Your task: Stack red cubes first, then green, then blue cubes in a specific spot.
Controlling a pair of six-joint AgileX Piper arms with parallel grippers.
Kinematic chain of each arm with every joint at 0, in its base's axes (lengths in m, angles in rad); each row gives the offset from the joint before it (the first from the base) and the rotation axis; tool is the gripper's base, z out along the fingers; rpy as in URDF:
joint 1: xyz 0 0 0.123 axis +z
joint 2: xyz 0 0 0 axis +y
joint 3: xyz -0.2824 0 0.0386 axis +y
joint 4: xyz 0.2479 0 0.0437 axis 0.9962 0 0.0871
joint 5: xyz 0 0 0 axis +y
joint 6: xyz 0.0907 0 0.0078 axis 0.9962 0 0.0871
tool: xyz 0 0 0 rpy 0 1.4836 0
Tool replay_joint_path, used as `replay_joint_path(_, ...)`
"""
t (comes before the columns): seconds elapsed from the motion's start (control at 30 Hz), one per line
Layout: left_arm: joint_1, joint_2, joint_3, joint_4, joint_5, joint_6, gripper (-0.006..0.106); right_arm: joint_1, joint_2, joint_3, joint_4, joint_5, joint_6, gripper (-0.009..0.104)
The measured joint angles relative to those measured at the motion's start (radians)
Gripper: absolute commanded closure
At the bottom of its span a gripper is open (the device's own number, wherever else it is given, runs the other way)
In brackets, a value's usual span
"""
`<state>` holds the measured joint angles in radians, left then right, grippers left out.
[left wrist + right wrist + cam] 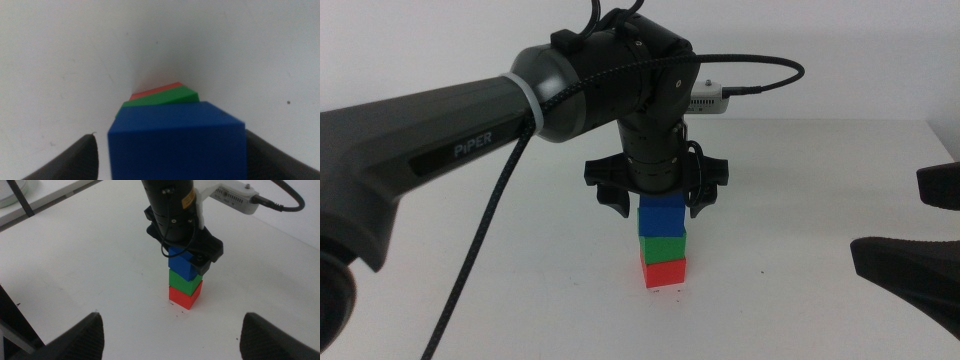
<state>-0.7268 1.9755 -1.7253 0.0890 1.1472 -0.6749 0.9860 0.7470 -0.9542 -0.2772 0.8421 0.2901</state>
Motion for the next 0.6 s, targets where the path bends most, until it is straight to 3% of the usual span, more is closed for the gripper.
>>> replay_joint_path(0.23, 0.000, -0.095, -0.055, -0.015, 0.063, 0.118, 0.007, 0.000, 0.000, 0.000, 0.000, 0.000, 0.000, 0.004)
replay_joint_path(0.4, 0.000, -0.295, -0.082, -0.014, 0.064, 0.284, 0.007, 0.000, 0.000, 0.000, 0.000, 0.000, 0.000, 0.004)
replay_joint_path(0.6, 0.000, -0.575, -0.059, 0.110, 0.064, 0.363, 0.007, 0.000, 0.000, 0.000, 0.000, 0.000, 0.000, 0.004)
